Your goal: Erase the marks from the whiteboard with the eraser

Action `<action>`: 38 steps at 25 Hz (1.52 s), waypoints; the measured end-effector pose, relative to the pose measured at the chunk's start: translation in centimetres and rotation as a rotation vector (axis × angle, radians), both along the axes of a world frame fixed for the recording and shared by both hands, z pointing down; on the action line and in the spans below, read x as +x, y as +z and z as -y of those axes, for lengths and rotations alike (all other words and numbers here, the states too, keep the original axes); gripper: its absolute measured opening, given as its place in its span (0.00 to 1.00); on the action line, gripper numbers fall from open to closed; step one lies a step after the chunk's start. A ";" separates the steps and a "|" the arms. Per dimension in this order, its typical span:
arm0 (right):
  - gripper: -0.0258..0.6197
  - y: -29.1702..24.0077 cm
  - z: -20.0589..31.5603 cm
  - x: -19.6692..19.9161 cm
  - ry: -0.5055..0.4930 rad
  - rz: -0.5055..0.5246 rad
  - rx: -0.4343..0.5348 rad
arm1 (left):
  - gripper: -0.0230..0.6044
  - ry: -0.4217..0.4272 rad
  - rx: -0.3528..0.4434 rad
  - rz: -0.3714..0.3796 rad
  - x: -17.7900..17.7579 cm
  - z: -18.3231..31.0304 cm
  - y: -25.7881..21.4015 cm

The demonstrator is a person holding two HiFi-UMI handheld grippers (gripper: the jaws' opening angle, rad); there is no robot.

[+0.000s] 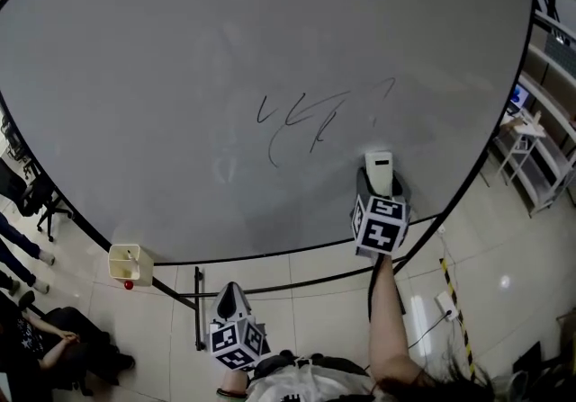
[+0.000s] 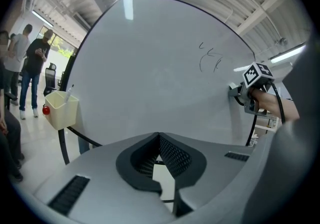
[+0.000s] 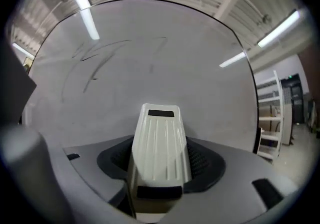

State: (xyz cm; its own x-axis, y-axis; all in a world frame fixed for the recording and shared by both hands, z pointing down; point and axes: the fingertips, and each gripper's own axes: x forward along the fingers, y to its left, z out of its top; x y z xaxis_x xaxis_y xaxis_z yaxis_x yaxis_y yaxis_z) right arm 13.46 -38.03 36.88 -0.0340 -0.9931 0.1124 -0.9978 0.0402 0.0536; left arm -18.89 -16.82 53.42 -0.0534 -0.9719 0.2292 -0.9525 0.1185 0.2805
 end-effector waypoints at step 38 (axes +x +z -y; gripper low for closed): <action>0.47 0.0 -5.0 -23.8 -0.342 -0.601 0.121 | 0.03 0.048 0.010 -0.013 1.3 1.1 -0.3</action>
